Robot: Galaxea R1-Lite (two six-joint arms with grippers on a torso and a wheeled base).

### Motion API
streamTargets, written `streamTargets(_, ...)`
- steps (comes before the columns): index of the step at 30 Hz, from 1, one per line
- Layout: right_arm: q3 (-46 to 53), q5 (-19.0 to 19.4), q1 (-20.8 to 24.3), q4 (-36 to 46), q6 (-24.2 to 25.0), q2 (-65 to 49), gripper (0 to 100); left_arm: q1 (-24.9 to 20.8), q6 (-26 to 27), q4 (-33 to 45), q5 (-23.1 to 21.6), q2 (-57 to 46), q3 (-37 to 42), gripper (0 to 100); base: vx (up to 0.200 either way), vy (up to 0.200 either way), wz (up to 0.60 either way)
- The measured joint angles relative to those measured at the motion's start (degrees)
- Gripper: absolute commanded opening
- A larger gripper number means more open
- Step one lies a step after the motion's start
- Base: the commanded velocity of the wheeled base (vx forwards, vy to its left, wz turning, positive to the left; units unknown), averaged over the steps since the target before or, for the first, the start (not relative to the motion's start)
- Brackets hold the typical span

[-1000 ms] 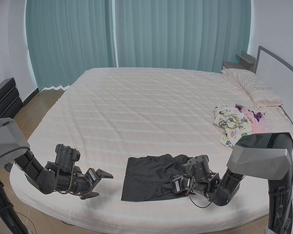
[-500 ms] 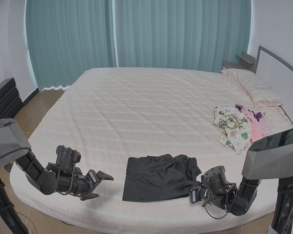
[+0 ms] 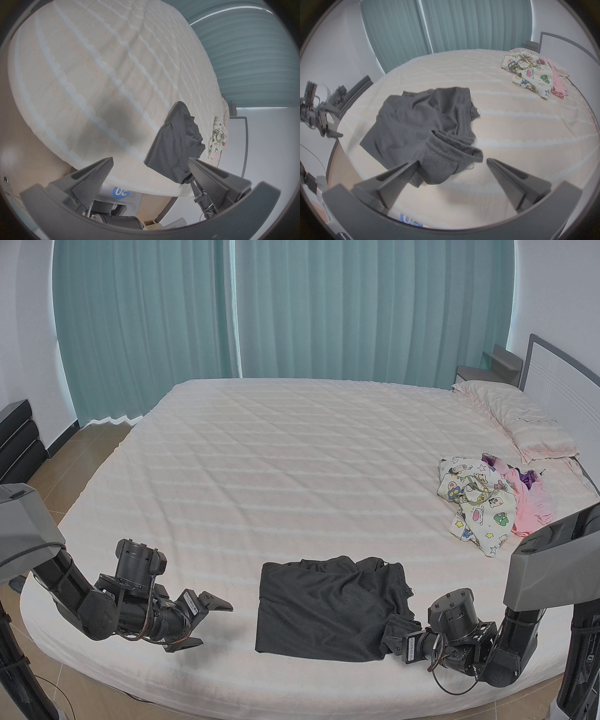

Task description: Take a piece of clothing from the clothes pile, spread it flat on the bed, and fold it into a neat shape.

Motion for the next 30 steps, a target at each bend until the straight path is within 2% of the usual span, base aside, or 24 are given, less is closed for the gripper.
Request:
streamTargets(5,-0.55,1.15,-2.43,-0.84,1.1,-2.5,100,-0.09,0.0,0.02,0.02,0.13,-0.02,100,0.0,0.0,0.0)
streamTargets(11,-5.96,6.86,-7.41,-0.51,3.25,-4.44,100,-0.09,-0.02,0.02,0.06,0.22,-0.09,100,0.0,0.0,0.0)
streamTargets(21,-17.2,13.56,-10.65,6.19,8.55,-2.56,100,-0.11,0.0,0.02,0.17,0.52,-0.22,100,0.0,0.0,0.0)
streamTargets(26,-22.74,19.22,-12.37,8.59,12.56,1.39,100,-0.18,0.0,-0.01,0.33,0.57,-0.22,100,0.0,0.0,0.0)
streamTargets(30,-24.67,21.92,-14.91,8.46,13.21,3.82,100,-0.16,-0.13,-0.06,0.52,0.57,-0.38,100,0.0,0.0,0.0)
